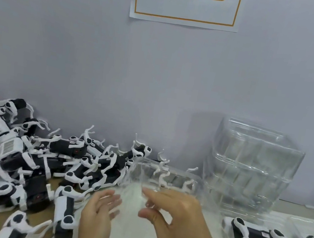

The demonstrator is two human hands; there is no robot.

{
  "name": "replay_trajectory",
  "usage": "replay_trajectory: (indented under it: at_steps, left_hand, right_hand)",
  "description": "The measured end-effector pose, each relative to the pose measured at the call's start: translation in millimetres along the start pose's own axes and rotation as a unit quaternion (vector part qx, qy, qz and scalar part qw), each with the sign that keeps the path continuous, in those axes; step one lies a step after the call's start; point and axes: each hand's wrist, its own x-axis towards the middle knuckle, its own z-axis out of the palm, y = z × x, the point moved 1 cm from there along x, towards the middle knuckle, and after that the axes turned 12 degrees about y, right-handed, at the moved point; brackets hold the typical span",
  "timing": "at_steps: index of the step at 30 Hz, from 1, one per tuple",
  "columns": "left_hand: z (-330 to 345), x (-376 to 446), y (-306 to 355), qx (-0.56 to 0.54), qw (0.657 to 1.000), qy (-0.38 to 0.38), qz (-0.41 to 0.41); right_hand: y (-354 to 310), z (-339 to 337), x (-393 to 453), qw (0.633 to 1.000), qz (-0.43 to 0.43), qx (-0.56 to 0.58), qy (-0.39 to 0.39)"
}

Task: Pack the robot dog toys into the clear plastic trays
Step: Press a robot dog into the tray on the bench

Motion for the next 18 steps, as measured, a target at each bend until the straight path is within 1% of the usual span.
replay_trajectory:
  at_steps: [2, 4, 8, 9, 10, 12, 13, 15, 16, 17, 18]
  left_hand:
    - [0.9, 2.7, 2.1, -0.007, 1.0, -0.016, -0.023]
    - [4.4, 3.6, 4.7, 0.009, 0.998, -0.057, -0.025]
    - [9.4, -1.0, 6.5, 0.111, 0.978, -0.175, -0.015]
    - [11.6, -2.1, 4.1, 0.137, 0.972, -0.188, -0.008]
    - [14.2, -2.6, 1.0, 0.159, 0.968, -0.195, 0.002]
    - [18.0, -1.4, -4.6, 0.188, 0.962, -0.195, 0.024]
    - [18.9, -0.5, -6.2, 0.194, 0.962, -0.192, 0.027]
    - [19.1, 1.5, -9.0, 0.196, 0.962, -0.19, 0.025]
    - [18.4, 2.5, -10.1, 0.193, 0.963, -0.187, 0.026]
    - [18.0, 3.2, -10.8, 0.189, 0.964, -0.184, 0.028]
    - [17.7, 3.3, -11.3, 0.186, 0.965, -0.184, 0.029]
  right_hand:
    - [10.3, 2.8, -6.5, 0.994, 0.076, -0.011, -0.084]
    - [21.4, 10.4, -14.7, 0.976, 0.121, -0.038, -0.177]
    - [26.8, 32.6, -23.5, 0.942, 0.153, -0.024, -0.299]
    - [27.4, 37.0, -26.2, 0.936, 0.151, -0.016, -0.318]
    - [27.9, 39.0, -28.3, 0.935, 0.151, -0.008, -0.32]
    - [30.6, 36.0, -30.1, 0.946, 0.168, 0.008, -0.277]
    - [31.7, 32.5, -30.9, 0.954, 0.182, 0.008, -0.239]
    - [34.1, 23.9, -29.8, 0.969, 0.207, 0.004, -0.133]
    - [37.6, 20.4, -26.9, 0.972, 0.221, -0.004, -0.08]
    - [42.5, 18.3, -22.6, 0.97, 0.238, -0.022, -0.046]
    - [49.1, 17.6, -16.5, 0.965, 0.254, -0.045, -0.034]
